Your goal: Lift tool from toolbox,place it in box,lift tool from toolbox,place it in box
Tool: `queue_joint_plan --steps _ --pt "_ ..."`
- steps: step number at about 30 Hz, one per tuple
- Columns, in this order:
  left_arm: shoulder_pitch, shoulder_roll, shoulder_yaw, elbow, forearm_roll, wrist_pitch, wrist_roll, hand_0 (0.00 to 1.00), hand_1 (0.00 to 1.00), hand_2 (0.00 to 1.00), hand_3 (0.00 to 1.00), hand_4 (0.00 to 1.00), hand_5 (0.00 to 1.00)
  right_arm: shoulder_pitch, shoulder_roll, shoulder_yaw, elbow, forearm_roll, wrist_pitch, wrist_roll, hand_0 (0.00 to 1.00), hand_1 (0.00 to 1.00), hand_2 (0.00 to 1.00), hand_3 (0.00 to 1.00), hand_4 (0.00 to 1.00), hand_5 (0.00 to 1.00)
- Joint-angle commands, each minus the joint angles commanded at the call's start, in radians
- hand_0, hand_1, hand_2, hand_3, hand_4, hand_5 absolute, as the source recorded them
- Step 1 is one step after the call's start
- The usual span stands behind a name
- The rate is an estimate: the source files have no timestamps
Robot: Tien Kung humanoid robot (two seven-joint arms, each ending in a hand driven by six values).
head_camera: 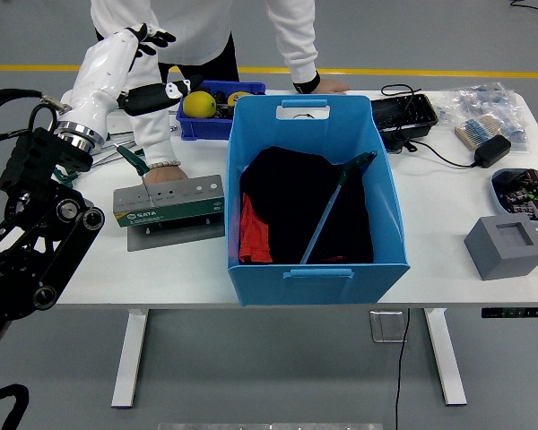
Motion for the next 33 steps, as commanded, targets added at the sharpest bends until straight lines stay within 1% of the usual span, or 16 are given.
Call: queue_joint_plan --steps 2,5,6,9,11,12,13,14,17,18,21,25,28,29,30,33 --pt "0.032 -0.009 -0.01 -0.002 -0.042 0.034 0.026 0.488 0.589 0.659 0.656 0.869 0.589 0.0 0.0 -0.003 0.0 0.004 0.0 0.001 0.679 0.664 0.728 0.574 0.777 0.687" --pt "0.072 -0.023 -0.015 0.009 -0.133 0.104 0.05 0.488 0.589 0.659 0.656 0.869 0.589 -0.001 0.001 -0.004 0.0 0.006 0.0 0.001 0.679 0.664 0.728 0.574 0.777 0.687" --pt "0.088 -0.028 -0.01 0.02 -0.172 0.14 0.049 0.491 0.594 0.669 0.665 0.802 0.61 -0.002 0.001 -0.005 0.0 0.005 0.0 0.0 0.678 0.664 0.728 0.574 0.777 0.688" --pt "0.117 -0.038 0.006 0.046 -0.301 0.25 0.017 0.491 0.594 0.669 0.665 0.802 0.61 -0.004 0.002 -0.007 0.0 0.001 0.0 -0.002 0.678 0.664 0.728 0.574 0.777 0.688" --pt "0.132 -0.044 0.02 0.059 -0.379 0.311 -0.015 0.491 0.594 0.669 0.665 0.802 0.61 -0.007 0.004 -0.004 0.0 -0.003 0.0 -0.003 0.678 0.664 0.728 0.574 0.777 0.688" --pt "0.139 -0.046 0.026 0.065 -0.444 0.355 -0.028 0.498 0.613 0.706 0.719 0.762 0.677 -0.008 0.004 -0.005 0.0 -0.005 0.0 -0.004 0.678 0.664 0.729 0.574 0.776 0.69" --pt "0.143 -0.047 0.028 0.068 -0.47 0.371 -0.035 0.498 0.613 0.706 0.719 0.762 0.677 -0.008 0.005 -0.004 0.0 -0.006 0.0 -0.004 0.678 0.664 0.729 0.574 0.776 0.69" --pt "0.148 -0.048 0.028 0.07 -0.509 0.379 -0.044 0.498 0.613 0.706 0.719 0.762 0.677 -0.009 0.005 -0.003 0.0 -0.007 0.0 -0.005 0.678 0.664 0.729 0.574 0.776 0.69" --pt "0.162 -0.049 0.016 0.069 -0.639 0.379 -0.055 0.498 0.613 0.706 0.719 0.762 0.677 -0.012 0.007 0.0 0.0 -0.008 0.0 -0.005 0.678 0.664 0.729 0.574 0.776 0.69" --pt "0.167 -0.049 0.01 0.067 -0.678 0.379 -0.052 0.473 0.597 0.702 0.756 0.743 0.717 -0.013 0.007 0.0 0.0 -0.008 0.0 -0.005 0.679 0.664 0.728 0.574 0.776 0.69" --pt "0.176 -0.047 0.002 0.063 -0.808 0.379 -0.041 0.473 0.597 0.702 0.756 0.743 0.717 -0.015 0.008 0.003 0.0 -0.013 0.0 -0.005 0.679 0.664 0.728 0.574 0.776 0.69" --pt "0.186 -0.047 0.005 0.061 -0.97 0.379 -0.038 0.453 0.589 0.7 0.761 0.74 0.739 -0.017 0.009 0.006 0.0 -0.02 0.0 -0.007 0.679 0.663 0.728 0.574 0.777 0.691" --pt "0.194 -0.048 0.009 0.061 -1.096 0.379 -0.053 0.453 0.589 0.7 0.761 0.74 0.739 -0.019 0.01 0.009 0.0 -0.025 -0.001 -0.008 0.679 0.663 0.728 0.574 0.777 0.691" --pt "0.196 -0.046 0.014 0.061 -1.141 0.379 -0.059 0.453 0.589 0.7 0.761 0.74 0.739 -0.019 0.01 0.01 0.0 -0.026 -0.001 -0.009 0.679 0.663 0.728 0.574 0.777 0.691" --pt "0.198 -0.045 0.017 0.061 -1.179 0.379 -0.061 0.425 0.569 0.694 0.766 0.739 0.774 -0.02 0.01 0.011 0.0 -0.027 -0.001 -0.009 0.679 0.664 0.728 0.574 0.775 0.69" --pt "0.201 -0.04 0.025 0.061 -1.303 0.379 -0.06 0.425 0.569 0.694 0.766 0.739 0.774 -0.02 0.011 0.01 0.0 -0.026 -0.001 -0.009 0.679 0.664 0.728 0.574 0.775 0.69"
